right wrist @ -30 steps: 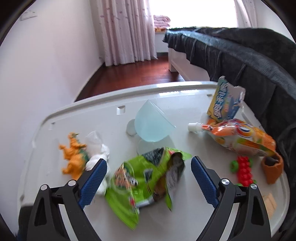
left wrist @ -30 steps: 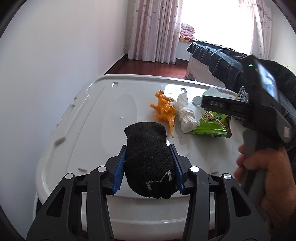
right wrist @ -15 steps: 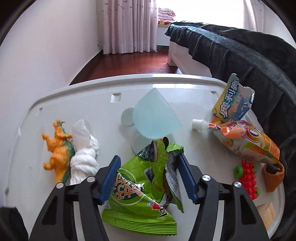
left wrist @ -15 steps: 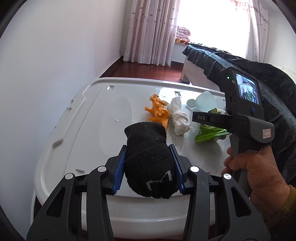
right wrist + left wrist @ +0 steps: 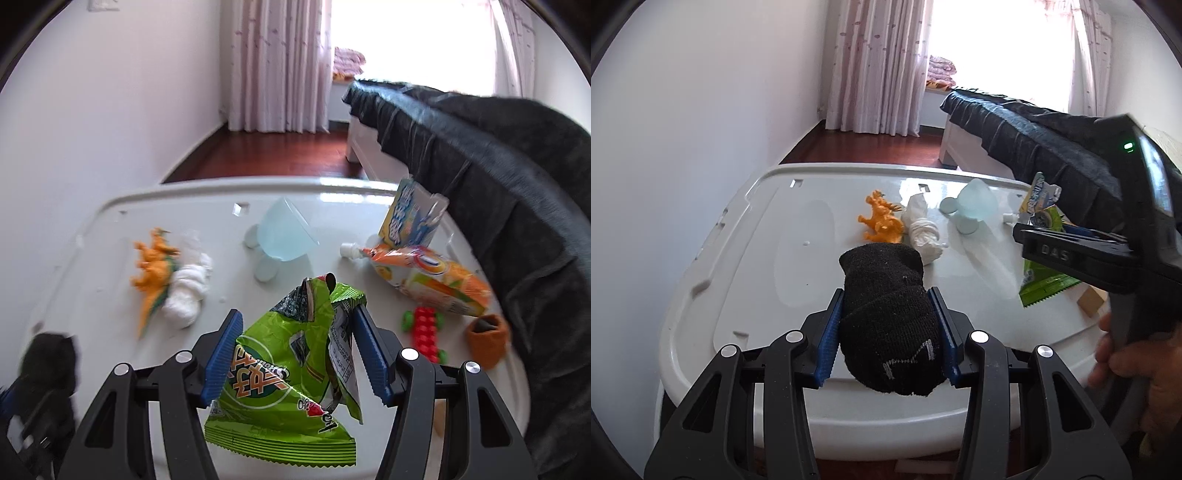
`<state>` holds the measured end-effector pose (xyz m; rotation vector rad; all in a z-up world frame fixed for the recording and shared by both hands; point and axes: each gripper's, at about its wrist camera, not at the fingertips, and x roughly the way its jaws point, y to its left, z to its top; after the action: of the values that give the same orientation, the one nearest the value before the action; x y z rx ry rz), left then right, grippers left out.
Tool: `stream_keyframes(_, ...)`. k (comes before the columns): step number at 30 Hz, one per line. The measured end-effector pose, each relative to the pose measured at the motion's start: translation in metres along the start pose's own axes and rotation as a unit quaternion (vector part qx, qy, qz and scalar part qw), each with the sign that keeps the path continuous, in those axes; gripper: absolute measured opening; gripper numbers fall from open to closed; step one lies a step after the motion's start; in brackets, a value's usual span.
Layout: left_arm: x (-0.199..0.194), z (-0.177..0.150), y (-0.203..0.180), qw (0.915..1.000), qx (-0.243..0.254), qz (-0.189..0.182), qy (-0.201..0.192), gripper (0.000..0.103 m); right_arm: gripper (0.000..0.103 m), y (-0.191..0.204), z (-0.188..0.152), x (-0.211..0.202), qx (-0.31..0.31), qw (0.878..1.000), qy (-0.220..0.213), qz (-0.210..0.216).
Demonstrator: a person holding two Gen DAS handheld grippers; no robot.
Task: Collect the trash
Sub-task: 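Drop the black sock and green chip bag into the bin, opening both grippers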
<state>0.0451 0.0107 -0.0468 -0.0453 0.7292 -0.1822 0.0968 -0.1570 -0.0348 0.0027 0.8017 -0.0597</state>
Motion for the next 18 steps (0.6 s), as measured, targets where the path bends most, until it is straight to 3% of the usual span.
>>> stream_keyframes(3,-0.019,-0.008,-0.007,0.9999,0.004,-0.01,-0.004,0.044,0.06,-0.002,-0.014,-0.049,-0.015,0.999,-0.02,0.023)
stream_keyframes(7,-0.042,-0.026,-0.014,0.9996,0.015,-0.022,0.006,0.044,0.061,-0.007,-0.048,-0.092,-0.023,0.998,-0.013,0.048)
stream_keyframes(15,-0.074,-0.08,-0.022,0.9963,0.041,-0.037,0.066,0.044,0.061,-0.009,-0.15,-0.118,-0.032,0.994,0.077,0.077)
stream_keyframes(18,-0.079,-0.097,-0.02,0.995,0.049,-0.035,0.08,0.044,0.061,-0.008,-0.173,-0.115,-0.031,0.991,0.102,0.077)
